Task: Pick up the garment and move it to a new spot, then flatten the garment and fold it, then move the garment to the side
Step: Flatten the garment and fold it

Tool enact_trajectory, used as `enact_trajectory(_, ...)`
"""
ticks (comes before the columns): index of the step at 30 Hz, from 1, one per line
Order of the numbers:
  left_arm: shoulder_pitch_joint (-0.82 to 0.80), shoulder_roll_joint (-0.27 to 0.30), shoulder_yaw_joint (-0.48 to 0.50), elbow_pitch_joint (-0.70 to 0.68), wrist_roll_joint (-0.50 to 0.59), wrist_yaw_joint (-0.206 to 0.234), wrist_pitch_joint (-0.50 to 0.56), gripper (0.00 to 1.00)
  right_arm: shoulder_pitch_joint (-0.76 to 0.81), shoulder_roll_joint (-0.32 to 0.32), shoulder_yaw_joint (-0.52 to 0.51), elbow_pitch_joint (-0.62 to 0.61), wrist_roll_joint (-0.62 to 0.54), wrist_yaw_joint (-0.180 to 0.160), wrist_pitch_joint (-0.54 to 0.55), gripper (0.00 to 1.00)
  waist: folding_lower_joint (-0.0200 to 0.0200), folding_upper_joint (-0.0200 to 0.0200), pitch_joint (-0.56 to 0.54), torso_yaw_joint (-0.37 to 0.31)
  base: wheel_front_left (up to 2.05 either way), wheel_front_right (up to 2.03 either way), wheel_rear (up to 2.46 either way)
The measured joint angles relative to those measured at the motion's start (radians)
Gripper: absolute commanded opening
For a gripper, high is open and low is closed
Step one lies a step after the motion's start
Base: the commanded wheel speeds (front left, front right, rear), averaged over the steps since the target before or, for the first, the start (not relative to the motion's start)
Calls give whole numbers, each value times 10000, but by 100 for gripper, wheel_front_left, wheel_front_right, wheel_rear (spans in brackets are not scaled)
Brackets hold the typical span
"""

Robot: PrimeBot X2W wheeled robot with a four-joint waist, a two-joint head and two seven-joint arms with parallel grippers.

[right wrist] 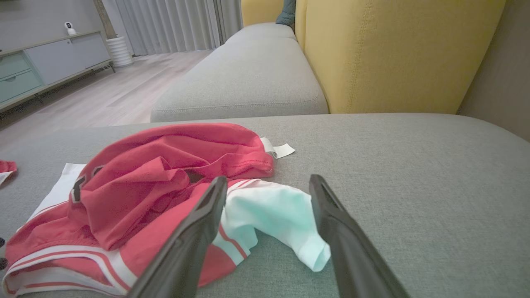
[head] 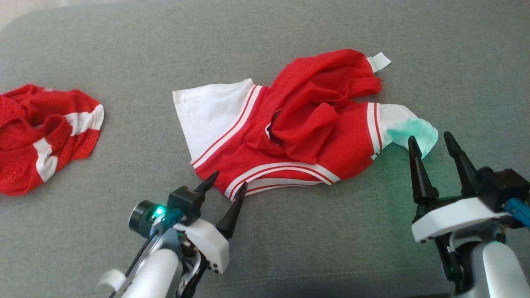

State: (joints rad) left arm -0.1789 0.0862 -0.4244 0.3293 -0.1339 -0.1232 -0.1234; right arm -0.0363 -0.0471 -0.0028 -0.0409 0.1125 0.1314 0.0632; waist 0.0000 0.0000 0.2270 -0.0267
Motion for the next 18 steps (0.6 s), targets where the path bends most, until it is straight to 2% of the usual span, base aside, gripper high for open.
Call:
enact_trajectory(4, -515, 15, -180, 1009, -52, 6, 349, 100, -119, 2, 2, 6, 21, 0, 2, 100, 0, 0, 137, -127, 0, 0, 0)
enact_trajectory(5, -612, 19, -144, 1267, -54, 35, 451, 91, -182, 2, -13, 6, 21, 0, 0, 100, 0, 0, 161, -161, 0, 0, 0)
enact_trajectory(6, -700, 33, -125, 1496, -54, 104, 537, 34, -213, 2, -12, 2, 21, 0, 0, 100, 0, 0, 173, -193, 0, 0, 0)
enact_trajectory(7, -786, 42, -102, 1639, -52, 151, 541, 0, -224, 2, -13, 2, 21, 0, 0, 100, 0, 0, 187, -224, 0, 0, 0)
enact_trajectory(13, -1276, 293, 430, 2209, -102, 568, -113, 0, -219, 2, -102, 8, 125, 0, -15, 100, 0, 0, 271, -341, 0, 0, 0)
enact_trajectory(18, -1740, 1294, 1164, 2263, -98, 982, -560, 0, -220, 2, -163, 12, 205, 0, -19, 100, 0, 0, 378, -380, 0, 0, 0)
